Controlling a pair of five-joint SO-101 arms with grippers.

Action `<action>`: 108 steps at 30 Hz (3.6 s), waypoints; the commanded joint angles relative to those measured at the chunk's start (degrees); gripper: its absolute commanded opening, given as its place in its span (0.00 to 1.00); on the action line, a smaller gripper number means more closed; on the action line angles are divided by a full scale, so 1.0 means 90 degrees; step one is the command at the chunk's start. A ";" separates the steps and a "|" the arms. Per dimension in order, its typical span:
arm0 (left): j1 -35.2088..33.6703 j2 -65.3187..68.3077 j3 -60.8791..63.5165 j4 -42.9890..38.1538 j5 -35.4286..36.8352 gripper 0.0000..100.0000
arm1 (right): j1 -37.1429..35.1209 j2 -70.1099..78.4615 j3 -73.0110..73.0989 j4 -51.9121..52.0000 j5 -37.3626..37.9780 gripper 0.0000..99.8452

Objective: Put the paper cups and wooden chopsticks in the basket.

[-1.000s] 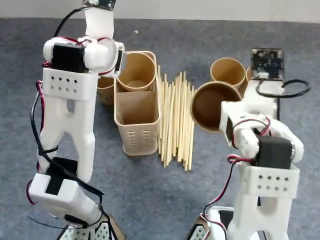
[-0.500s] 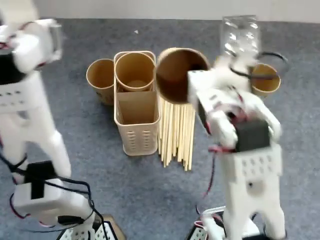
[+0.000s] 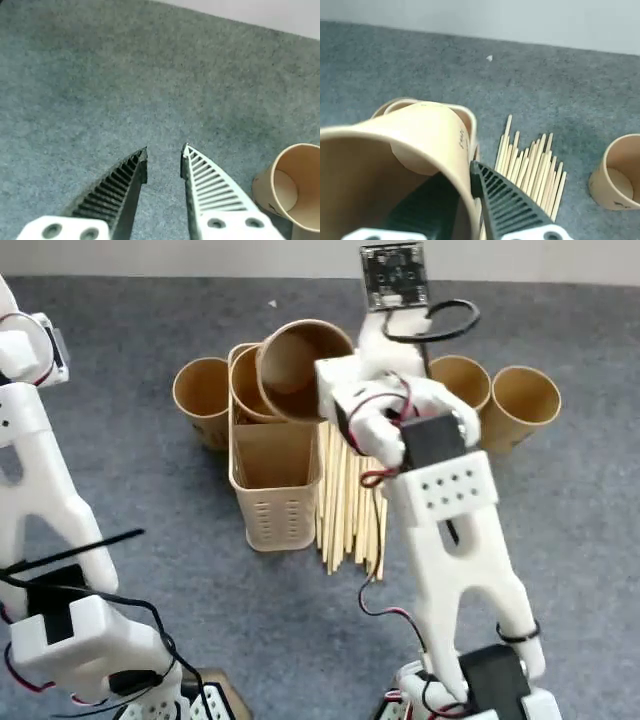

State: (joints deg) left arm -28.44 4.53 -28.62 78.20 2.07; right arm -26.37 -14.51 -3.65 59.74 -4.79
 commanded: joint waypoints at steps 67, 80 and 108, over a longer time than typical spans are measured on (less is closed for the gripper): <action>0.1929 0.5280 -0.4098 0.1651 0.0537 0.24 | 0.4039 0.3219 -0.0513 -0.1705 0.1416 0.46; 0.1929 0.5289 -0.4059 0.1700 0.0537 0.24 | 0.4400 0.4469 -0.1861 -0.1060 0.1885 0.46; 0.1714 0.4195 -0.5885 0.2530 -0.1241 0.00 | 0.4752 0.5504 -0.7292 0.2662 0.1895 0.00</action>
State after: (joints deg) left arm -11.38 49.63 -76.35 99.56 -8.84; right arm 16.00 39.74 -59.12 77.76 11.74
